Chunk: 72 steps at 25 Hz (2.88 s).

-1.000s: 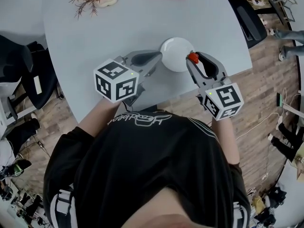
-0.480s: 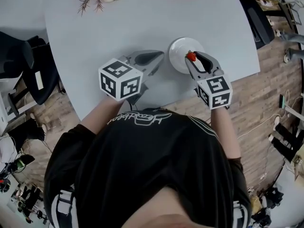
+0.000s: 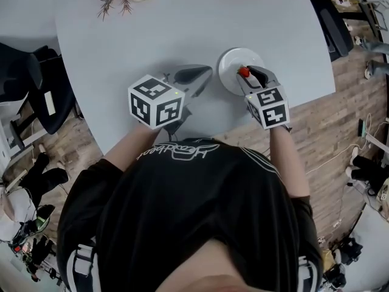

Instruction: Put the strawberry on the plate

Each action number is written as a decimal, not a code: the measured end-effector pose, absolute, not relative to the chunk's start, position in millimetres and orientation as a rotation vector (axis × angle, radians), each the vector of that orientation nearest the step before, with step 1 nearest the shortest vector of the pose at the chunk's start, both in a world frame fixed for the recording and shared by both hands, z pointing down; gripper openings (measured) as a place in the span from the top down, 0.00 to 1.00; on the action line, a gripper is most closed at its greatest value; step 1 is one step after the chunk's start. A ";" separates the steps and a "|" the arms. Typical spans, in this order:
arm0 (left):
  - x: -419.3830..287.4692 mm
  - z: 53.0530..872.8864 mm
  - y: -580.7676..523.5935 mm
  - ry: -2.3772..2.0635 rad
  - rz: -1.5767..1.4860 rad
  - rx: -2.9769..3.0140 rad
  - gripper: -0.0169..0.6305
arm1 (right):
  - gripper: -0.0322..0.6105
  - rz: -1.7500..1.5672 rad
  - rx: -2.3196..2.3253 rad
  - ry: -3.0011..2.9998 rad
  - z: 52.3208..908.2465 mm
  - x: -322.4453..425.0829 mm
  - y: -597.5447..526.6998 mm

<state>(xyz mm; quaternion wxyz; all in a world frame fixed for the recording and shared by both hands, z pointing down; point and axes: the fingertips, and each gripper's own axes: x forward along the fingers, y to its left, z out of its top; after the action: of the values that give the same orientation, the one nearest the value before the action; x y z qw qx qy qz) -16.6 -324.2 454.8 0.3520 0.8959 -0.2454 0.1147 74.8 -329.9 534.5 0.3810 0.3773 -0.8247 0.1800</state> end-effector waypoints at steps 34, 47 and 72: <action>-23.1 474.7 -336.4 -0.638 0.272 2.261 0.96 | 0.74 0.473 0.895 -2.054 559.3 72.5 -334.4; -29.0 462.0 -322.7 -0.673 0.257 2.272 0.96 | 0.69 0.458 0.923 -2.072 545.5 74.5 -325.6; 12.7 336.1 -140.2 -0.679 0.110 2.545 0.96 | 0.90 0.220 1.242 -2.635 324.3 95.1 -142.0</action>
<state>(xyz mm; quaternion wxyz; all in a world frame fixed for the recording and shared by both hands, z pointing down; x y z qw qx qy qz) 12.7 -140.2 336.1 0.2497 0.9348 -0.2494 0.0406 95.1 -142.0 324.3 0.1102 0.4225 -0.8965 0.0747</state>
